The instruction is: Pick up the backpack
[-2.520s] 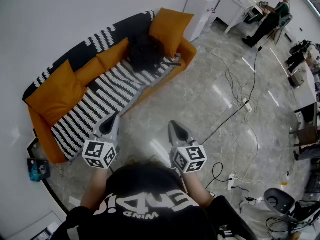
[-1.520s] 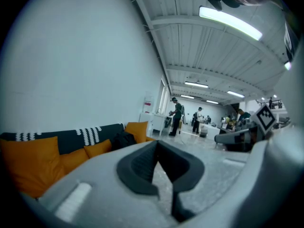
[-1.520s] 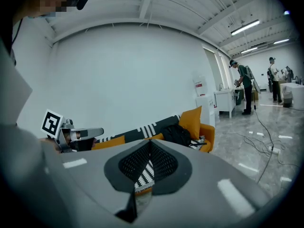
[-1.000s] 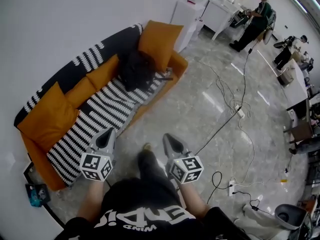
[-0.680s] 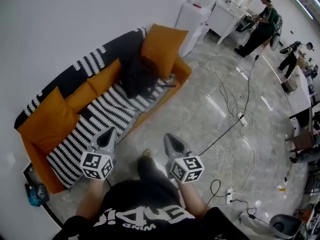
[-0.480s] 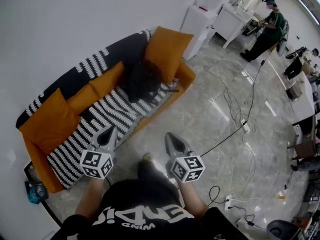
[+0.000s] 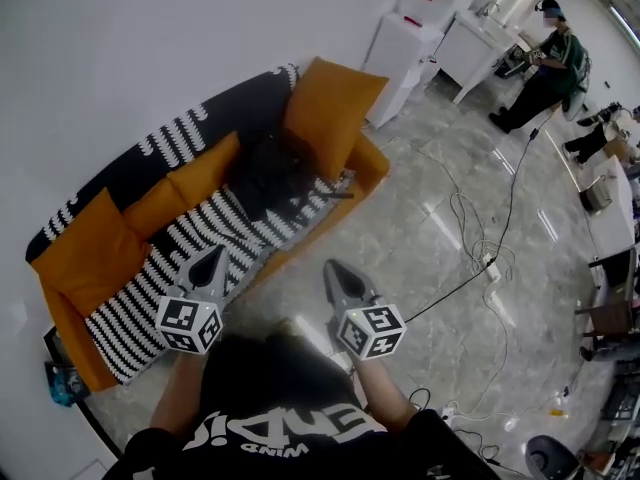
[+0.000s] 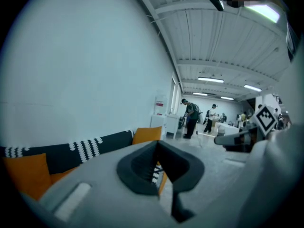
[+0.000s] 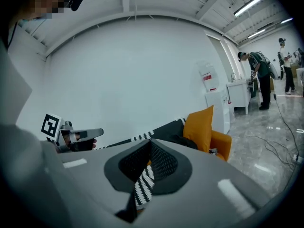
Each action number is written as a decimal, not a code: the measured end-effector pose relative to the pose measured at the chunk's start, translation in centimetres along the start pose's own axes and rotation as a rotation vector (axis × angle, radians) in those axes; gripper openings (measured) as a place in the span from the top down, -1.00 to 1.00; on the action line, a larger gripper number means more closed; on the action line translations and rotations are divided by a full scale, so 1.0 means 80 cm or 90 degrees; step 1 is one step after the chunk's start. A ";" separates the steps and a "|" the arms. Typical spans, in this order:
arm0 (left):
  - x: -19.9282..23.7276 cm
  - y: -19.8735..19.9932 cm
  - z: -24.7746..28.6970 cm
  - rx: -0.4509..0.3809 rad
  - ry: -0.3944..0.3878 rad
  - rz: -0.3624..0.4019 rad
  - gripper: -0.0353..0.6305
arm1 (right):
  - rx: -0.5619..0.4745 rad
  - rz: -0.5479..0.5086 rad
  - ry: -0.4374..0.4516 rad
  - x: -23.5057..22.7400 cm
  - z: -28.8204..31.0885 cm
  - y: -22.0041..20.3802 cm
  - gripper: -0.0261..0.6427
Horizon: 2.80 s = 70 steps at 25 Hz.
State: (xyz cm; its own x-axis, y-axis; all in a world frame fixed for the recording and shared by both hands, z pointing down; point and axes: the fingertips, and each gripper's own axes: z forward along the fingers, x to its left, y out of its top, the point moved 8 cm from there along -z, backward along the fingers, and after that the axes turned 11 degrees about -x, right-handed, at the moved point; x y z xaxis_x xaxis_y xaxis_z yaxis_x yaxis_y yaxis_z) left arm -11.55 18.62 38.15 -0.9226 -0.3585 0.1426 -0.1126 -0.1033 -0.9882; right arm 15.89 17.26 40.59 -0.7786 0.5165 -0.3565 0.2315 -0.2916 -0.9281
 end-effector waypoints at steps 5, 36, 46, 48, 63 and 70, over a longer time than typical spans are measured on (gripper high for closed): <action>0.004 -0.001 0.033 0.014 0.008 0.004 0.89 | 0.013 0.014 0.006 -0.031 0.029 0.002 0.92; 0.197 0.032 0.310 0.012 -0.008 -0.017 0.89 | 0.037 -0.046 0.025 -0.131 0.339 0.096 0.92; 0.203 0.023 0.348 0.026 0.009 -0.052 0.77 | 0.051 -0.042 0.033 -0.170 0.372 0.112 0.88; 0.200 0.023 0.354 0.029 0.006 -0.058 0.69 | 0.050 -0.042 0.039 -0.178 0.375 0.117 0.81; 0.206 0.015 0.367 0.018 0.010 -0.069 -0.19 | 0.074 -0.017 0.082 -0.195 0.402 0.100 0.04; 0.222 -0.018 0.381 0.062 0.009 -0.071 -0.24 | 0.113 -0.029 0.117 -0.209 0.435 0.067 0.05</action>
State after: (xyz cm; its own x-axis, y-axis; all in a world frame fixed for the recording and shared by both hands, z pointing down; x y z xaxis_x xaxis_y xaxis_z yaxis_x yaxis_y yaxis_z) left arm -16.54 -15.88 43.75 -0.9112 -0.3270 0.2505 -0.1799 -0.2312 -0.9561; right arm 9.80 -20.96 45.32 -0.6632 0.6650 -0.3435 0.0797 -0.3936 -0.9158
